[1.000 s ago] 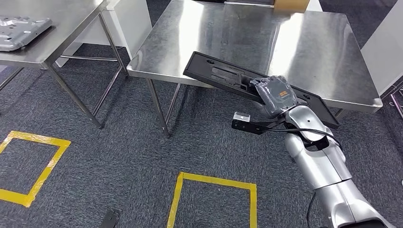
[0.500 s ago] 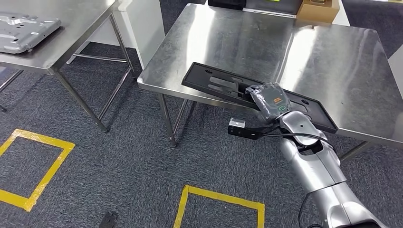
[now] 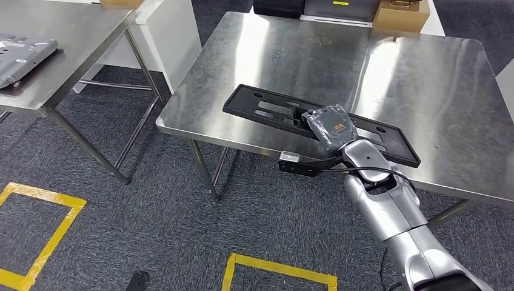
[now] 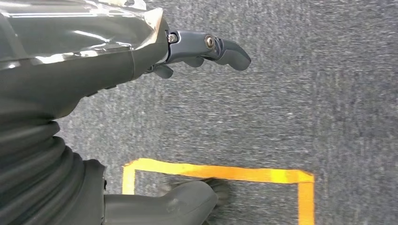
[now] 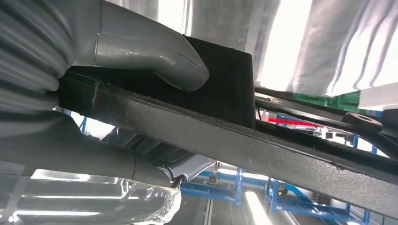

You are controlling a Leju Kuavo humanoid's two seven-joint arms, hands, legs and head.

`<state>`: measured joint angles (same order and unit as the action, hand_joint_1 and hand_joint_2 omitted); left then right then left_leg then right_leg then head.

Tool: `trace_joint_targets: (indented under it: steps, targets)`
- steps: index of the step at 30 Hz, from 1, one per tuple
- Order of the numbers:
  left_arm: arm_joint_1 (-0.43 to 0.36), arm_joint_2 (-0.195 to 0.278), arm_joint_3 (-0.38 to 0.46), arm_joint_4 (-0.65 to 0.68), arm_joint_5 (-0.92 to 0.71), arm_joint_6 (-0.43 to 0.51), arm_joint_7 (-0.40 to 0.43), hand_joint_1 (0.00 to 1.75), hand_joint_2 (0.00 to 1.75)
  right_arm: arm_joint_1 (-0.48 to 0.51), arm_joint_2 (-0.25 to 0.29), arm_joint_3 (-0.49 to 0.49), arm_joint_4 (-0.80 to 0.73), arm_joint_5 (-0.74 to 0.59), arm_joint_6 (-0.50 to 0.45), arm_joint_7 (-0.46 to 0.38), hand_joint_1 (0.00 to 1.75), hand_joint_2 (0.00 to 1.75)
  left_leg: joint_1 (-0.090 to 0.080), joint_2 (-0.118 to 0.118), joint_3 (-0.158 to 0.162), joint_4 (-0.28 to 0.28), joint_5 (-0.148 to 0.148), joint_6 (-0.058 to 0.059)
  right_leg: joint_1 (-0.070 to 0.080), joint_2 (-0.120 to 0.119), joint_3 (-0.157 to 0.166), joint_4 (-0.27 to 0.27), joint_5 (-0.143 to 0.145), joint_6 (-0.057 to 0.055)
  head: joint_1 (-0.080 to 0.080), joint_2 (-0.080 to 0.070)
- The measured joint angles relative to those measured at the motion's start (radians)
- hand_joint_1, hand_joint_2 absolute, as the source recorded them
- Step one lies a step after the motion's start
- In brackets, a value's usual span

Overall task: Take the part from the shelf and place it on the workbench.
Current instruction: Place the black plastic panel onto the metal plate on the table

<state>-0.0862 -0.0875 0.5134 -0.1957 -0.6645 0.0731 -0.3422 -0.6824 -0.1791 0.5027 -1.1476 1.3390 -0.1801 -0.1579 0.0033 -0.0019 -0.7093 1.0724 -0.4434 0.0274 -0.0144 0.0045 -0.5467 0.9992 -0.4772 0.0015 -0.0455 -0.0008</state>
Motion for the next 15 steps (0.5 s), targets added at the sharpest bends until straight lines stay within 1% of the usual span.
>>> trace_joint_targets:
  steps: [1, 2, 3, 4, 5, 6, 7, 8, 9, 10, 11, 12, 13, 14, 15]
  targets:
    - [0.0, 0.001, 0.001, 0.0, -0.001, 0.0, 0.001, 0.0, 1.75, -0.002, 0.0, 0.001, 0.002, 0.006, -0.001, 0.006, 1.66, 1.75, -0.005, -0.003, 0.012, -0.045, 0.05, 0.01, 0.0, 0.001, 0.011, -0.004, -0.007, 0.002, 0.002, 0.0]
    - [0.001, 0.002, 0.002, 0.0, -0.002, 0.0, 0.001, 0.0, 1.75, -0.004, 0.001, 0.001, 0.003, 0.015, -0.004, 0.017, 1.66, 1.75, -0.01, -0.005, 0.024, -0.071, 0.08, 0.019, -0.002, 0.002, 0.018, -0.009, -0.013, 0.006, 0.002, 0.0]
    - [0.0, 0.003, 0.003, 0.0, -0.003, 0.0, 0.002, 0.0, 1.75, -0.006, 0.001, 0.0, 0.004, 0.026, -0.006, 0.032, 1.66, 1.75, -0.014, -0.008, 0.03, -0.075, 0.087, 0.025, -0.004, 0.002, 0.023, -0.014, -0.017, 0.012, 0.003, 0.0]
    - [0.0, 0.003, 0.004, 0.0, -0.005, -0.001, 0.003, 0.0, 1.75, -0.008, 0.0, -0.002, 0.005, 0.041, -0.009, 0.052, 1.66, 1.75, -0.019, -0.008, 0.039, -0.081, 0.083, 0.03, -0.004, 0.003, 0.027, -0.022, -0.019, 0.017, 0.002, 0.0]
    - [-0.001, 0.004, 0.005, 0.0, -0.006, -0.001, 0.004, 0.0, 1.75, -0.01, 0.0, -0.008, 0.005, 0.057, -0.011, 0.074, 1.66, 1.75, -0.018, -0.007, 0.053, -0.095, 0.081, 0.034, -0.002, 0.002, 0.031, -0.026, -0.024, 0.022, 0.0, 0.0]
    - [-0.001, 0.004, 0.006, 0.0, -0.007, -0.001, 0.004, 0.0, 1.75, -0.013, -0.002, -0.016, 0.005, 0.073, -0.014, 0.094, 1.66, 1.75, -0.016, -0.007, 0.066, -0.109, 0.08, 0.038, 0.0, 0.001, 0.031, -0.02, -0.032, 0.023, 0.001, 0.0]
    - [-0.002, 0.004, 0.008, 0.0, -0.009, -0.001, 0.005, 0.0, 1.75, -0.017, -0.005, -0.027, 0.006, 0.089, -0.017, 0.114, 1.66, 1.75, -0.013, -0.007, 0.081, -0.124, 0.08, 0.042, 0.003, 0.001, 0.018, 0.008, -0.045, 0.022, 0.002, 0.0]
    - [-0.002, 0.003, 0.01, 0.0, -0.011, -0.001, 0.007, 0.0, 1.75, -0.02, -0.009, -0.038, 0.008, 0.103, -0.019, 0.129, 1.66, 1.75, -0.01, -0.007, 0.094, -0.136, 0.078, 0.045, 0.004, 0.001, -0.009, 0.061, -0.065, 0.018, 0.004, 0.0]
    - [-0.003, 0.003, 0.011, 0.0, -0.013, -0.002, 0.007, 0.0, 1.75, -0.022, -0.014, -0.047, 0.011, 0.113, -0.021, 0.14, 1.66, 1.75, -0.01, -0.008, 0.102, -0.139, 0.073, 0.048, 0.004, 0.001, -0.049, 0.132, -0.086, 0.014, 0.005, 0.0]
    - [-0.003, 0.002, 0.012, 0.0, -0.014, -0.002, 0.008, 0.0, 1.75, -0.021, -0.019, -0.055, 0.016, 0.12, -0.022, 0.147, 1.66, 1.75, -0.01, -0.01, 0.109, -0.139, 0.067, 0.049, 0.003, 0.002, -0.096, 0.205, -0.104, 0.013, 0.005, 0.0]
    - [-0.002, 0.001, 0.013, 0.0, -0.015, -0.002, 0.009, 0.0, 1.75, -0.017, -0.023, -0.06, 0.02, 0.124, -0.022, 0.15, 1.66, 1.75, -0.01, -0.012, 0.116, -0.138, 0.06, 0.048, 0.002, 0.002, -0.134, 0.256, -0.11, 0.017, 0.005, 0.0]
    - [-0.001, 0.0, 0.013, 0.0, -0.015, -0.002, 0.009, 0.0, 1.75, -0.012, -0.026, -0.063, 0.025, 0.128, -0.022, 0.153, 1.66, 1.75, -0.009, -0.014, 0.123, -0.137, 0.052, 0.046, 0.0, 0.002, -0.157, 0.271, -0.097, 0.027, 0.005, 0.0]
    - [-0.001, 0.0, 0.014, 0.001, -0.015, -0.002, 0.009, 0.0, 1.75, -0.01, -0.028, -0.067, 0.028, 0.135, -0.022, 0.159, 1.66, 1.75, -0.008, -0.016, 0.13, -0.132, 0.042, 0.042, -0.004, 0.001, -0.162, 0.246, -0.065, 0.043, 0.005, 0.0]
    - [-0.001, -0.001, 0.014, 0.001, -0.016, -0.002, 0.009, 0.0, 1.75, -0.01, -0.029, -0.071, 0.029, 0.145, -0.022, 0.169, 1.66, 1.75, -0.006, -0.017, 0.136, -0.125, 0.031, 0.037, -0.008, 0.0, -0.148, 0.184, -0.02, 0.06, 0.005, 0.0]
    - [-0.001, -0.001, 0.015, 0.001, -0.016, -0.002, 0.009, 0.0, 1.75, -0.011, -0.031, -0.077, 0.031, 0.157, -0.022, 0.182, 1.66, 1.75, -0.006, -0.019, 0.139, -0.114, 0.018, 0.031, -0.014, -0.002, -0.129, 0.111, 0.025, 0.076, 0.006, 0.0]
